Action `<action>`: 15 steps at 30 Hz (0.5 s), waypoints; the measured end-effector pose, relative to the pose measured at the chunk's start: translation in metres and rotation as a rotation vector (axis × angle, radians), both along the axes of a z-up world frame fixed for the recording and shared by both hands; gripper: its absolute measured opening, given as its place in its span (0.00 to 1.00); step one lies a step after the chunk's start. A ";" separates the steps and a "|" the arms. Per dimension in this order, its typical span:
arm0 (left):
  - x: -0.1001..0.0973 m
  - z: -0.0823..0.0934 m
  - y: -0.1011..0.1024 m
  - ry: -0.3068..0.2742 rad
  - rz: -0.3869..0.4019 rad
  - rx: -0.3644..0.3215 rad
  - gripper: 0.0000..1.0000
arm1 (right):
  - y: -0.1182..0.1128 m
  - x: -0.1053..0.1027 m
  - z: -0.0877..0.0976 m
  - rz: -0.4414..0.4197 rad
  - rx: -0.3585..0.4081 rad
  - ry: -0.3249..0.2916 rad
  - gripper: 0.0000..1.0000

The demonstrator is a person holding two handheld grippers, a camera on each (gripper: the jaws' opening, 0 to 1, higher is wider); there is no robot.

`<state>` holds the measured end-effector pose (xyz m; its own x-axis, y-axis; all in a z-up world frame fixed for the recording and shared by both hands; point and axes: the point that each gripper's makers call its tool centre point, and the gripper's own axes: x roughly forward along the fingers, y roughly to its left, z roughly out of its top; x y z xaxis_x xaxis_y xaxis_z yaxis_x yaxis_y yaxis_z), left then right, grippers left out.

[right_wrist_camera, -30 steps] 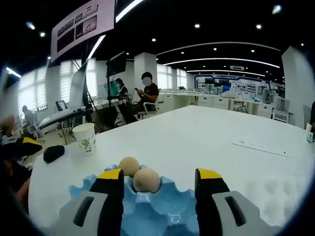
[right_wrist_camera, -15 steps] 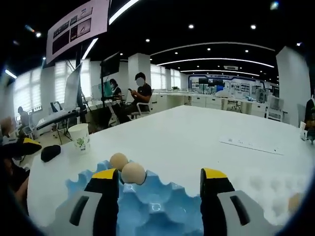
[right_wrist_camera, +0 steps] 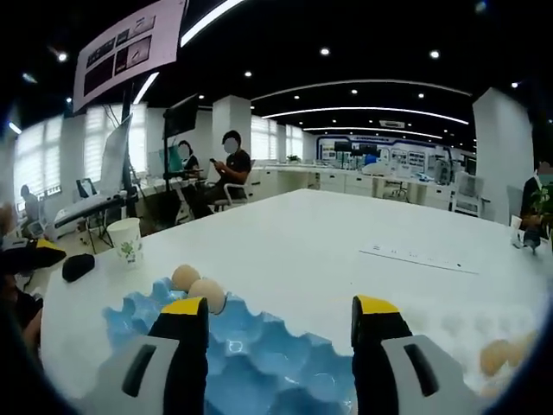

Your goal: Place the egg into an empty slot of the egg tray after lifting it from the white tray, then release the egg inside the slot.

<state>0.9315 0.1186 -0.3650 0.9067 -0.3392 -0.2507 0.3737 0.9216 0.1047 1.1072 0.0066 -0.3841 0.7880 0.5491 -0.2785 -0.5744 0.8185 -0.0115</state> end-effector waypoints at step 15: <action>0.000 -0.001 -0.006 0.008 -0.008 0.005 1.00 | -0.032 0.009 -0.004 -0.046 -0.011 0.012 0.69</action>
<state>0.9312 0.1129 -0.3665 0.9020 -0.3449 -0.2595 0.3817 0.9181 0.1065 1.1159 -0.0252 -0.3880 0.8090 0.5088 -0.2943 -0.5360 0.8441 -0.0143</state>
